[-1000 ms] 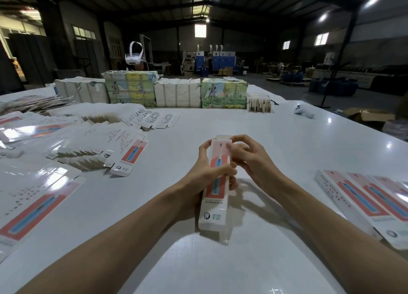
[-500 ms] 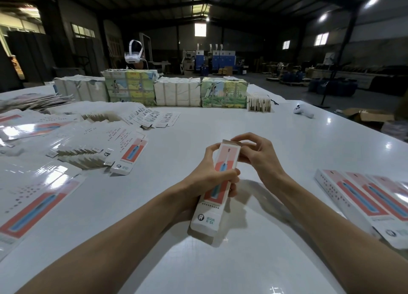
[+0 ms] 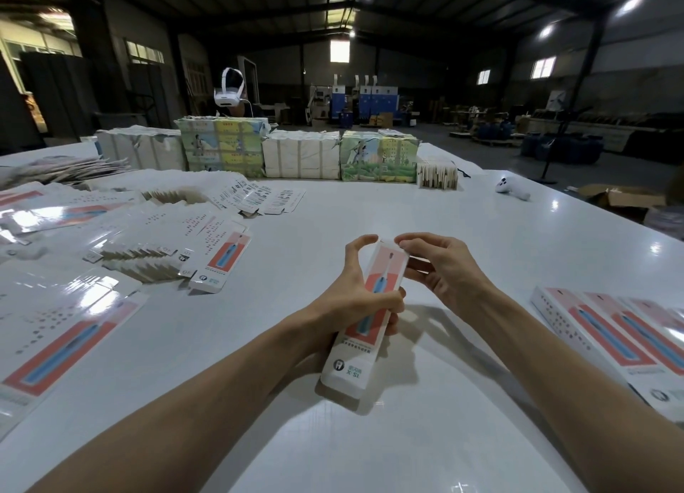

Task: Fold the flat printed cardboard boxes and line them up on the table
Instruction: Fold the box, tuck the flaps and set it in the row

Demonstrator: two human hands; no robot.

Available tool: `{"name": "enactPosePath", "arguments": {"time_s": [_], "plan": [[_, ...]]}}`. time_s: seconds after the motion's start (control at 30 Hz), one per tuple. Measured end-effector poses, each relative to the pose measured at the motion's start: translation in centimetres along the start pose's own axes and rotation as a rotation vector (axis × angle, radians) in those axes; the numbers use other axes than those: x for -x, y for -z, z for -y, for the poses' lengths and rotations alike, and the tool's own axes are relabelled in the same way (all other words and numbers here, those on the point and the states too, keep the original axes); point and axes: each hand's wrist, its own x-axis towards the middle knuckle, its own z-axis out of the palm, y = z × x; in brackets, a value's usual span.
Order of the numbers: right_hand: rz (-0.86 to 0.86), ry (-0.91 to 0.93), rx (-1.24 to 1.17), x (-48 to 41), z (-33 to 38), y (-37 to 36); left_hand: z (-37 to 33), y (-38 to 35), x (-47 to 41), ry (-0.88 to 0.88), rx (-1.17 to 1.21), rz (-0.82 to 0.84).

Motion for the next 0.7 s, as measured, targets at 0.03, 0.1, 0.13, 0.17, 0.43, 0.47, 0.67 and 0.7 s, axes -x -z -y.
{"name": "enactPosePath", "arguments": {"time_s": [0.03, 0.1, 0.13, 0.17, 0.43, 0.47, 0.67, 0.7], "plan": [[-0.002, 0.001, 0.0, 0.0, 0.0, 0.0, 0.0, 0.0, 0.0, -0.002, -0.003, -0.004], [-0.001, 0.002, 0.001, 0.1, 0.1, -0.1, -0.1, -0.1, 0.0, -0.004, -0.002, -0.002], [0.003, -0.001, 0.003, 0.2, 0.1, -0.1, -0.1, 0.0, 0.0, -0.003, -0.004, 0.002], [0.01, -0.004, 0.006, 0.2, 0.1, -0.1, -0.1, 0.0, -0.1, -0.001, -0.007, 0.006], [0.123, -0.002, 0.001, 0.6, -0.3, -1.0, 0.0, 0.6, -0.1, 0.045, 0.122, -0.047], [0.121, 0.017, 0.011, 0.7, -0.5, -1.3, 0.1, 0.6, 0.0, 0.057, 0.155, -0.055], [0.175, 0.118, 0.116, 1.5, -0.8, -1.7, 0.4, 1.1, 0.0, 0.074, 0.262, -0.071], [0.166, 0.138, 0.146, 1.6, -0.8, -1.8, 0.5, 1.2, 0.0, 0.072, 0.267, -0.064]]}}
